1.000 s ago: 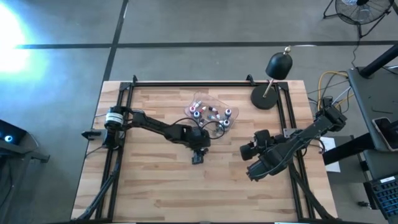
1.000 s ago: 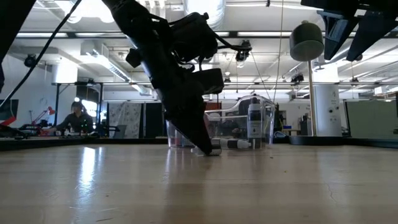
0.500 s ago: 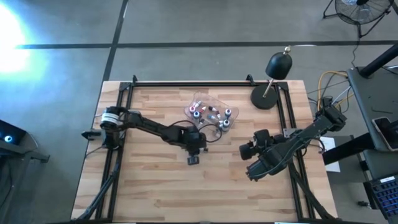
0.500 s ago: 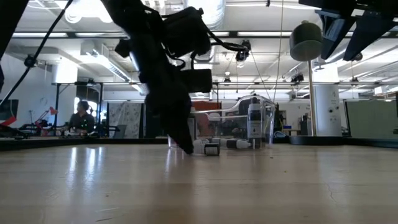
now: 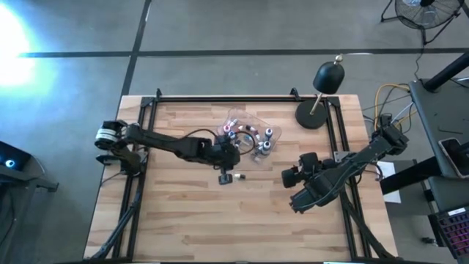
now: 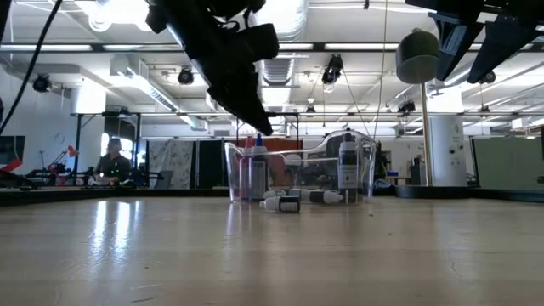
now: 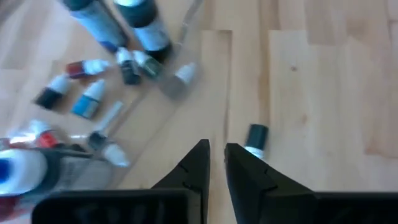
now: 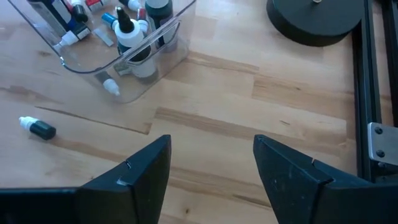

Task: Pick & Place food coloring
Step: Put the small black food coloring bottle into the transparent bin

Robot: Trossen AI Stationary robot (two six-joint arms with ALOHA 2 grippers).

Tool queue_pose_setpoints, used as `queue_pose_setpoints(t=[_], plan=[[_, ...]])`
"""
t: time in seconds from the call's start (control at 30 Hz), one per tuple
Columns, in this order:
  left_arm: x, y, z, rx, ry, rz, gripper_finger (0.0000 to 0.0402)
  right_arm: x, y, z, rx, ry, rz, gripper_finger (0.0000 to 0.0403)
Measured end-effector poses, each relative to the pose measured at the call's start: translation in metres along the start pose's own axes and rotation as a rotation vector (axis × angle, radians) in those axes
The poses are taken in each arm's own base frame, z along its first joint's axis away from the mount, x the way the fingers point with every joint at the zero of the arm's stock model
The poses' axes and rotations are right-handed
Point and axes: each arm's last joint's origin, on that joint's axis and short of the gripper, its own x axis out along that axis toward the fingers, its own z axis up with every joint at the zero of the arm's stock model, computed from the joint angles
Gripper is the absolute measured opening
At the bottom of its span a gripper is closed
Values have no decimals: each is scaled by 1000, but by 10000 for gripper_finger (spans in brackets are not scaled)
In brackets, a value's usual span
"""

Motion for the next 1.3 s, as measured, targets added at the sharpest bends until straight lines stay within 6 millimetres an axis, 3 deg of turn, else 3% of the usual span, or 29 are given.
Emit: queue_pose_setpoints(t=[0.13,0.3,0.47,1.0,1.3], plan=[[17,-13,-6,28,35,-43,46,0,1,0,4,3,5,219],[38,-30,-13,104,52,-57,99,1,1,-1,5,6,11,219],[54,-32,-23,122,111,-42,129,1,1,-2,0,6,9,219],[82,-36,-34,161,136,-66,131,4,0,-3,-7,8,-3,219],[84,-36,-34,169,134,-67,113,4,-1,-4,-17,8,-6,219]])
